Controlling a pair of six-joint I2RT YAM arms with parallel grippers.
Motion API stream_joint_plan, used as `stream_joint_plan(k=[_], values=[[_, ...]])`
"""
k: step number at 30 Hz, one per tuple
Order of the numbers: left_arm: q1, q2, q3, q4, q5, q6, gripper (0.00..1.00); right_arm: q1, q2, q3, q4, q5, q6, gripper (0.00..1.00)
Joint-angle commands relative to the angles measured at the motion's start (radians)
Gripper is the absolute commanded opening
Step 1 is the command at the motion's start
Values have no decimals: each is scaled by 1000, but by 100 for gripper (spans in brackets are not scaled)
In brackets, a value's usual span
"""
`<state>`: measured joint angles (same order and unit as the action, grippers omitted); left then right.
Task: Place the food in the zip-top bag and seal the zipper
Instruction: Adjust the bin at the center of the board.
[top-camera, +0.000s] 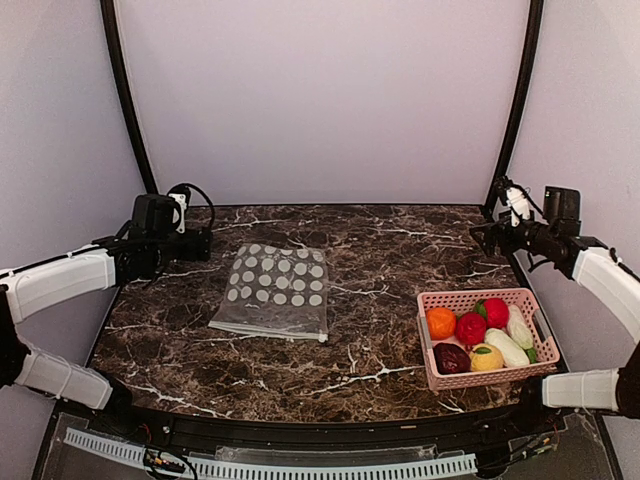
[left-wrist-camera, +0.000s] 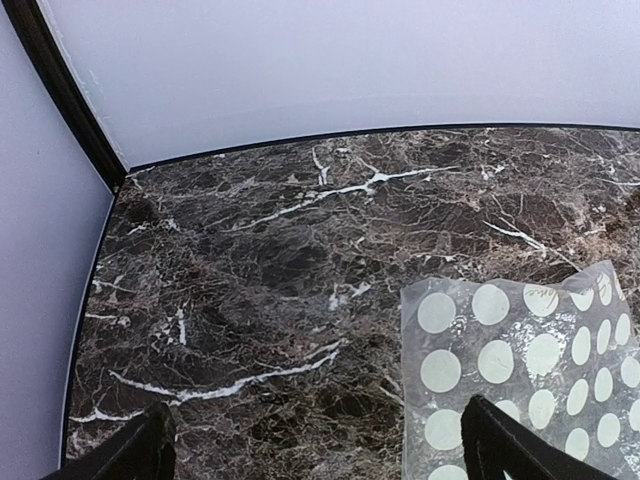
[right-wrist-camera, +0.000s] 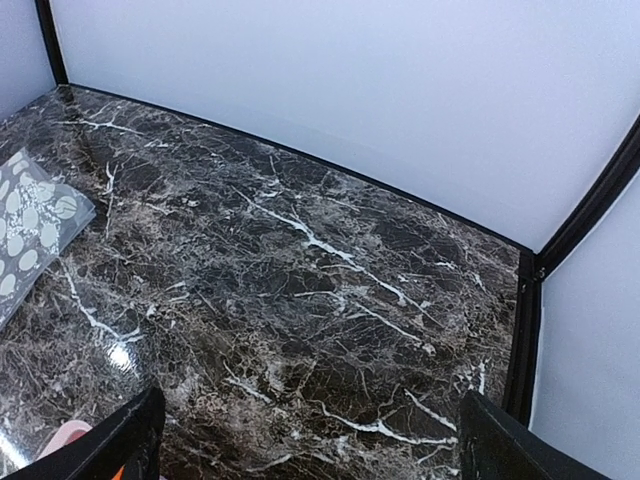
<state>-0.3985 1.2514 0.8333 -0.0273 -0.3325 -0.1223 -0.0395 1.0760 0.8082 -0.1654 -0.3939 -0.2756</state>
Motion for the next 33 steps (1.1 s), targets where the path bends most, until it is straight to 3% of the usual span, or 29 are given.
stream_joint_plan(k=[1, 3, 8, 12, 16, 19, 23, 27, 33], values=[[11, -26, -26, 28, -32, -17, 99, -6, 13, 27, -59, -84, -140, 98], [13, -25, -16, 18, 5, 6, 99, -5, 12, 37, -100, -121, -207, 96], [15, -54, -50, 64, 20, -23, 99, -1, 57, 92, -281, -206, -472, 78], [15, -53, -50, 63, 68, -43, 99, 0, 111, 163, -453, -237, -628, 80], [16, -60, -31, 44, 109, -41, 99, 3, 196, 248, -648, -228, -775, 90], [16, -89, -46, 65, 128, -23, 99, 10, 276, 303, -769, -205, -876, 82], [16, -142, -105, 142, 150, -32, 99, 33, 373, 360, -851, -121, -919, 63], [16, -132, -90, 117, 32, -28, 99, 92, 418, 375, -854, -62, -935, 59], [16, -154, -51, 89, 152, 41, 99, 148, 470, 368, -847, 5, -933, 57]])
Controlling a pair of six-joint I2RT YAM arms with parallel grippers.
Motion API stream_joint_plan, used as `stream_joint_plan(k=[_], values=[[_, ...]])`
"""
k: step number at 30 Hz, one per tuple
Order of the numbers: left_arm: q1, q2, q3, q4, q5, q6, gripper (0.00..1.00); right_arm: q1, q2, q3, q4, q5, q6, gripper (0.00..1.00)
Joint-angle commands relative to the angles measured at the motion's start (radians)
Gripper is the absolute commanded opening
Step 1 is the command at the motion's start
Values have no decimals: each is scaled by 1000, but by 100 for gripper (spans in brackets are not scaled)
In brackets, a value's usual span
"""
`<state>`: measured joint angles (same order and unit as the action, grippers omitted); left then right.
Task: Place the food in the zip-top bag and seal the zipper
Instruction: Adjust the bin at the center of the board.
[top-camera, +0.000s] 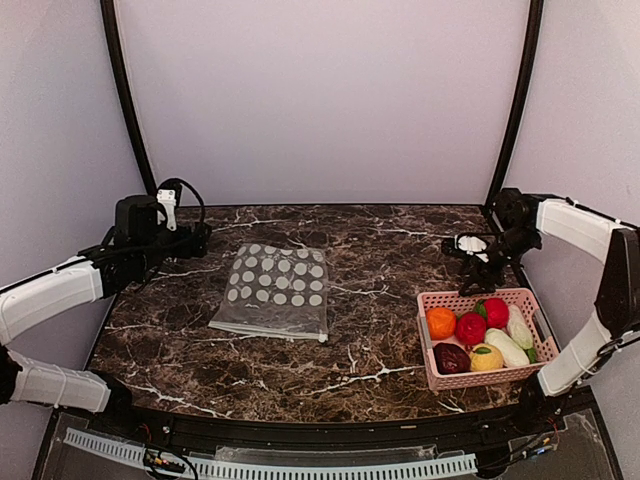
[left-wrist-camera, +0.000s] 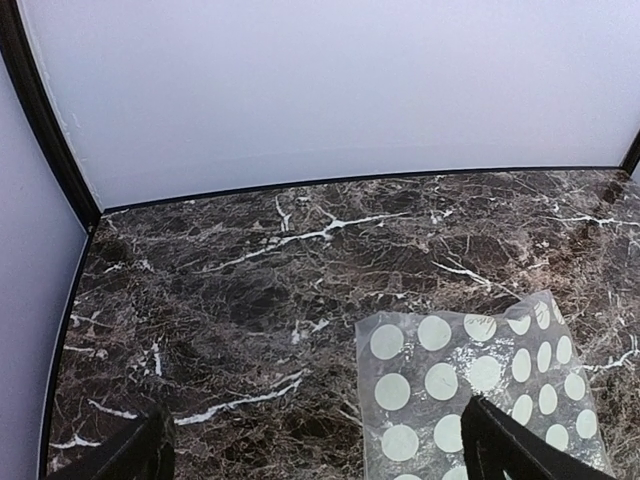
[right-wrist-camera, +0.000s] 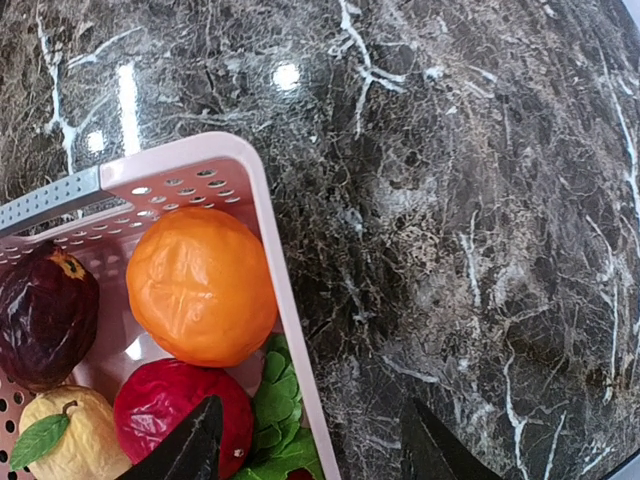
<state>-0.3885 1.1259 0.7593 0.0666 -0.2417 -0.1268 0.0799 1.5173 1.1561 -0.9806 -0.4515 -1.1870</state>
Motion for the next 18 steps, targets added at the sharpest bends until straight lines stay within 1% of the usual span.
stream_joint_plan(k=[1, 7, 11, 16, 18], values=[[7, -35, 17, 4, 81, 49, 99, 34, 34, 17, -31, 71, -22, 57], [7, -55, 8, 18, 105, 63, 95, 49, 72, 7, -15, 110, -18, 50], [7, -55, 1, 36, 138, 63, 93, 52, 107, 35, -9, 114, -2, 45], [7, -54, -2, 43, 175, 52, 92, 58, 158, 80, -10, 108, 6, 36], [7, -51, -2, 42, 174, 52, 92, 62, 180, 99, -14, 109, 11, 30]])
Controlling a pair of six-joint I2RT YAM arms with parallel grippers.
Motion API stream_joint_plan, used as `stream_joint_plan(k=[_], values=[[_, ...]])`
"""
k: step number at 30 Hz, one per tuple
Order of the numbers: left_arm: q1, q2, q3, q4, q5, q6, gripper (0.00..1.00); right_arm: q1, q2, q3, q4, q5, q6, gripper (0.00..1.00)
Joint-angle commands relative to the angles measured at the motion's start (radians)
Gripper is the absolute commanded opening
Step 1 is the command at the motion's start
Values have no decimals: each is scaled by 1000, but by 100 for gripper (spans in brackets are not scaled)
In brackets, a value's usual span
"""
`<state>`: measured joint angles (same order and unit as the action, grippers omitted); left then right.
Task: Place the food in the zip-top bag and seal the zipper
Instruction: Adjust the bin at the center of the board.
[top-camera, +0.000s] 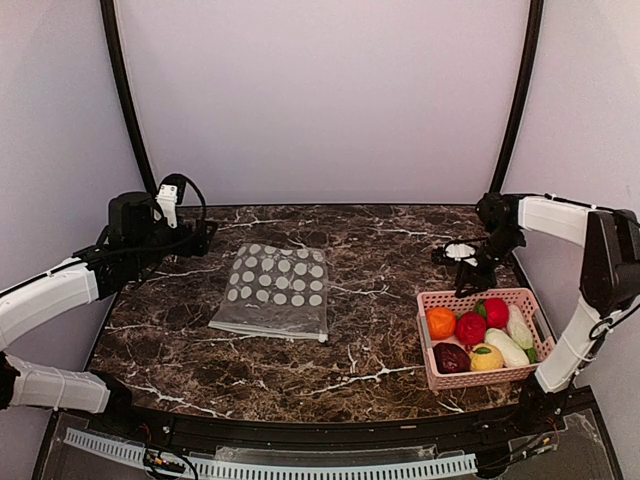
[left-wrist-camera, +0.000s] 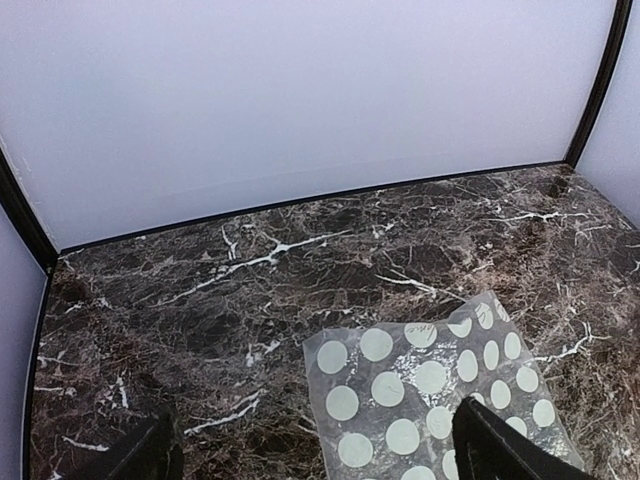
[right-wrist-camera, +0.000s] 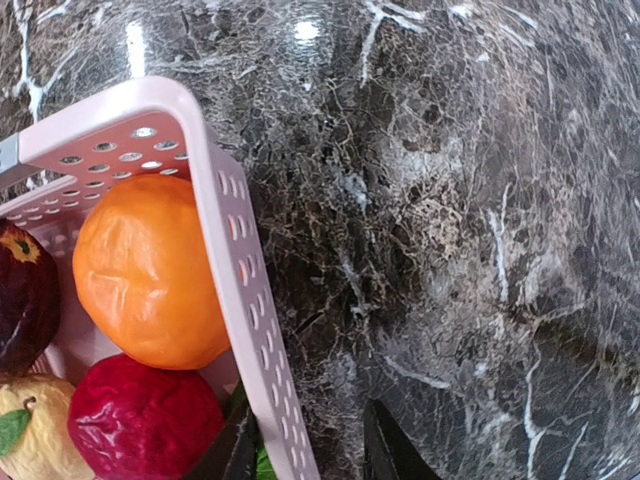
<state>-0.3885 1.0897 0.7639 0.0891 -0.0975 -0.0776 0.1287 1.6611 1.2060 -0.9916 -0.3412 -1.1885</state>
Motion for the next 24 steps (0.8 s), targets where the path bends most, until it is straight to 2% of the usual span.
stream_joint_plan(k=[1, 8, 13, 18, 24], values=[[7, -15, -5, 18, 29, 2, 92, 15, 48, 61, -6, -3, 16, 28], [7, -14, -5, 17, 35, 3, 92, 16, 130, 168, -12, -40, 90, 14], [7, -10, 0, 12, 45, -2, 91, 11, 204, 297, 52, -39, 313, 1], [7, -11, 0, 12, 48, -12, 91, 6, 229, 361, 141, -77, 576, 0], [7, 6, 15, -10, 67, -8, 91, -10, 244, 362, 239, -40, 823, 0]])
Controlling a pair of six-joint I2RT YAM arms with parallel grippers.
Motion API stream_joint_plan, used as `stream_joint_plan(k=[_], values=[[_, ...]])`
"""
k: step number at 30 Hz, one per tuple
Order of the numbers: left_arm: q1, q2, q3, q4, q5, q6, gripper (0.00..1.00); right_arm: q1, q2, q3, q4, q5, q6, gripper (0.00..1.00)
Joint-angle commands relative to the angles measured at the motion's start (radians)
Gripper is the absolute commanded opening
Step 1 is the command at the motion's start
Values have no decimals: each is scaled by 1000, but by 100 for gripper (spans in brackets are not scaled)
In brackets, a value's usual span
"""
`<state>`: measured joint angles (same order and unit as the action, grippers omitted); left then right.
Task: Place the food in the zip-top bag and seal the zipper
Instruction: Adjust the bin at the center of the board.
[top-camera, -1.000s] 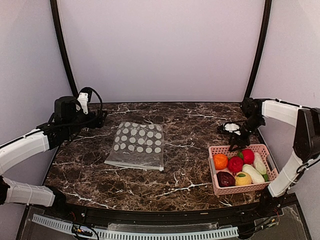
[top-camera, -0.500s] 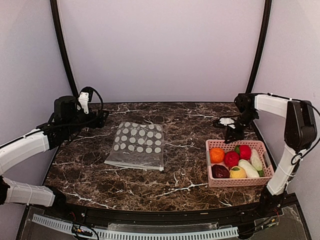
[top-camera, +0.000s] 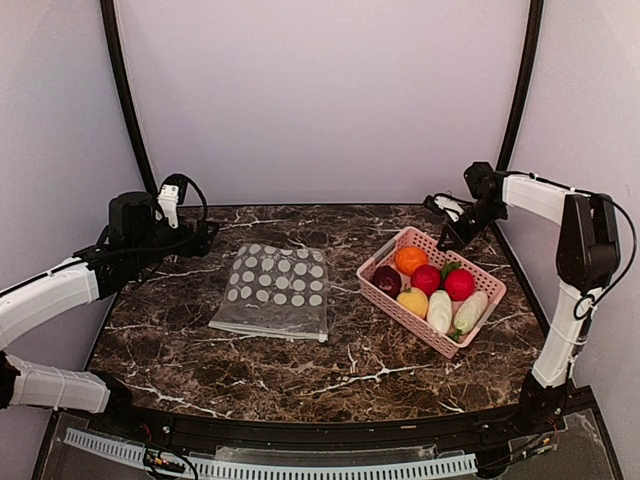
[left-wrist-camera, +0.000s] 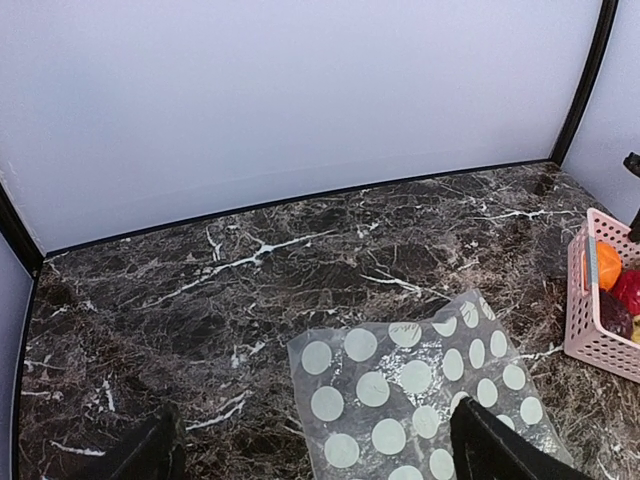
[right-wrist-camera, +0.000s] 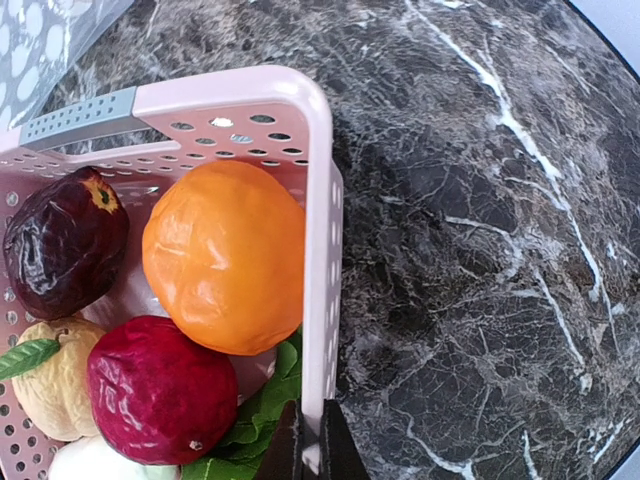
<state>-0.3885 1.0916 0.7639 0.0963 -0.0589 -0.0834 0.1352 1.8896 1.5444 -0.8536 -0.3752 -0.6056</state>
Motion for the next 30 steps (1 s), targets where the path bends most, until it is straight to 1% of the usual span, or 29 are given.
stream_joint_plan(k=[1, 3, 4, 6, 9, 12, 13, 14, 15, 18, 20, 21, 24, 26, 29, 30], values=[[7, 5, 16, -19, 34, 0, 91, -28, 17, 21, 110, -9, 282, 0], [7, 9, 24, -26, 75, 17, 91, -61, 19, 14, 125, -13, 374, 0], [6, 13, 31, -45, 140, 38, 92, -80, 14, 7, 130, -23, 411, 0], [-7, 29, 58, -79, 198, 66, 98, -118, -12, -30, 152, -42, 467, 0], [-55, 36, 81, -130, 215, 154, 99, -163, -78, -127, 190, -67, 537, 0], [-124, 28, 125, -190, 151, 229, 99, -182, -150, -247, 237, -92, 593, 0], [-157, 31, 140, -236, 136, 254, 99, -185, -171, -287, 260, -100, 604, 4], [-185, 43, 177, -266, 113, 263, 99, -187, -191, -315, 281, -128, 605, 12], [-195, 51, 197, -333, 97, 276, 99, -187, -205, -333, 281, -162, 606, 22], [-264, 72, 261, -469, 51, 297, 99, -187, -217, -338, 241, -252, 574, 34], [-322, 72, 269, -520, -6, 335, 99, -187, -227, -336, 228, -277, 542, 37], [-342, 74, 273, -538, -56, 345, 99, -187, -227, -338, 227, -279, 532, 38], [-444, 119, 303, -660, -163, 406, 99, -187, -201, -352, 225, -321, 520, 42], [-503, 164, 324, -728, -279, 440, 99, -185, -173, -360, 215, -354, 504, 43], [-590, 223, 334, -773, -367, 481, 94, -183, -143, -365, 214, -377, 480, 44], [-604, 232, 334, -788, -396, 495, 91, -183, -140, -361, 214, -377, 469, 44]])
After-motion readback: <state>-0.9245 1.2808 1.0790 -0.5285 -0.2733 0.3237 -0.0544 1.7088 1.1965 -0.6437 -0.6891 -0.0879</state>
